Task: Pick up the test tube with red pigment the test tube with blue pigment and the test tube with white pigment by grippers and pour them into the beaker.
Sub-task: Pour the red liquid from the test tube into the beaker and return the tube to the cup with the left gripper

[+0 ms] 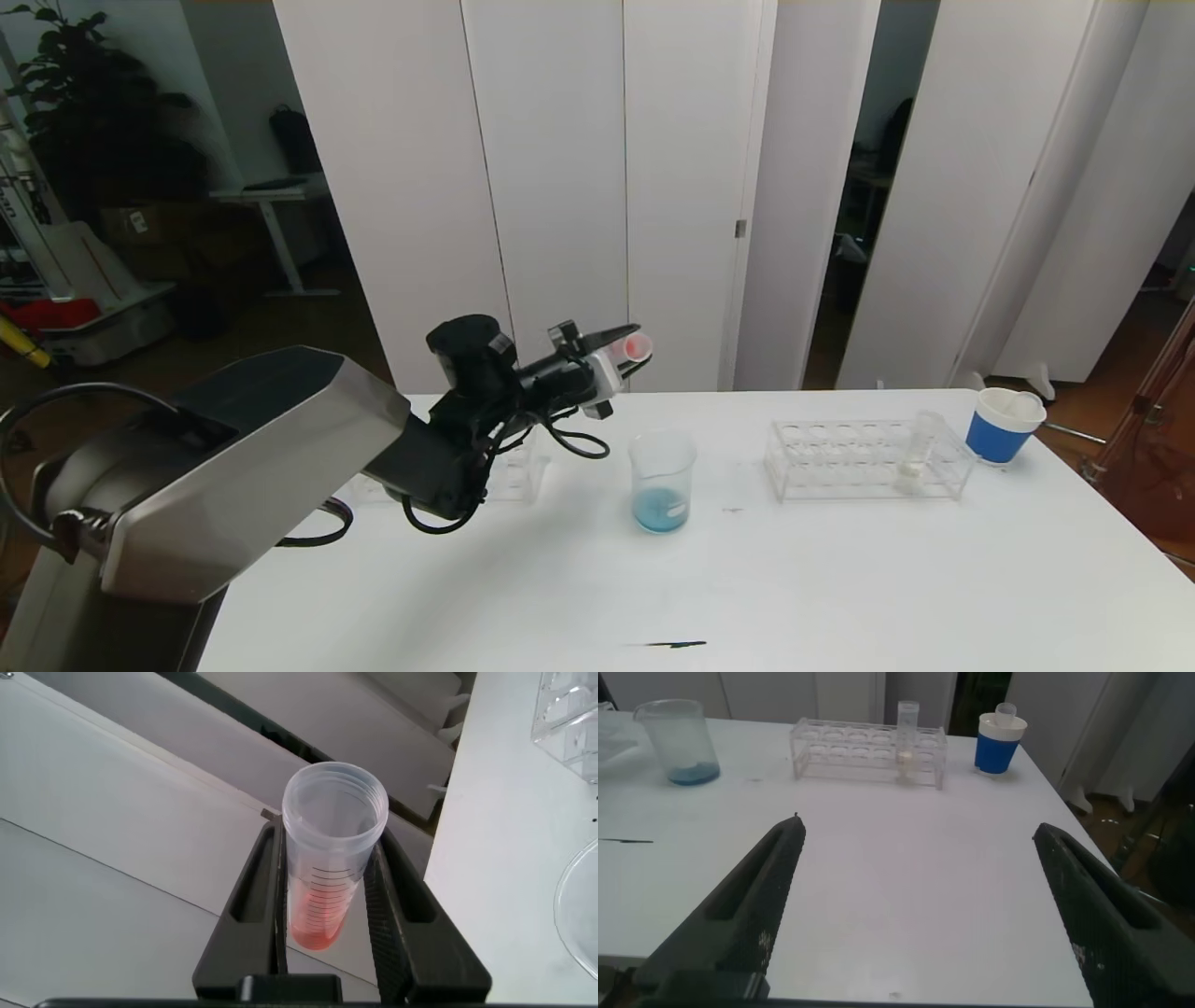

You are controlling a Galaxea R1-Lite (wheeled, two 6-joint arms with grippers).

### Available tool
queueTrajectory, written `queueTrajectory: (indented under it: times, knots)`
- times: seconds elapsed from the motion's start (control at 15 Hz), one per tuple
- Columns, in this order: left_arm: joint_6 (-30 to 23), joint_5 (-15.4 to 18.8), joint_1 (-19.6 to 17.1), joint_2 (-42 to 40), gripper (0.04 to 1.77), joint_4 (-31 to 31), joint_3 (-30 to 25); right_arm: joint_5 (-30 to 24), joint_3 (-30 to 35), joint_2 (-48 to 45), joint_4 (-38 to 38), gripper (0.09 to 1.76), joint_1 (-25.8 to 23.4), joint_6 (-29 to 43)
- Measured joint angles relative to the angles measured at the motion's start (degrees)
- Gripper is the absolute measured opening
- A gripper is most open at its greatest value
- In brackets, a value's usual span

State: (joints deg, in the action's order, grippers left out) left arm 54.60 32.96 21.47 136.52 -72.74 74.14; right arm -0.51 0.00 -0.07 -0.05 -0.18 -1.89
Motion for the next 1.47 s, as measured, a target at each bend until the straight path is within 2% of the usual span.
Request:
queueTrajectory:
  times: [0.13, 0.33, 0.67, 1.07, 1.47]
  knots:
    - [1.27, 0.11, -0.30, 0.44, 0.57, -1.54, -0.68, 0.00, 0.00, 0.00, -0.02, 1.75, 0.00, -0.01]
    - [6.25, 0.63, -0.61, 0.61, 0.57, -2.72, -1.57, 0.00, 0.00, 0.00, -0.02, 1.75, 0.00, -0.01]
    - [13.56, 0.90, -0.61, 1.43, 0.57, -10.12, -4.69, 0.02, 0.00, 0.00, -0.02, 1.75, 0.00, -0.01]
    - [18.93, 0.79, -0.13, 2.40, 0.57, -9.86, -5.24, 0.00, 0.00, 0.00, -0.02, 1.75, 0.00, -0.01]
    - [20.18, 0.09, 1.60, 2.95, 0.57, -9.18, -4.24, 0.02, 0.00, 0.00, -0.02, 1.75, 0.00, 0.00]
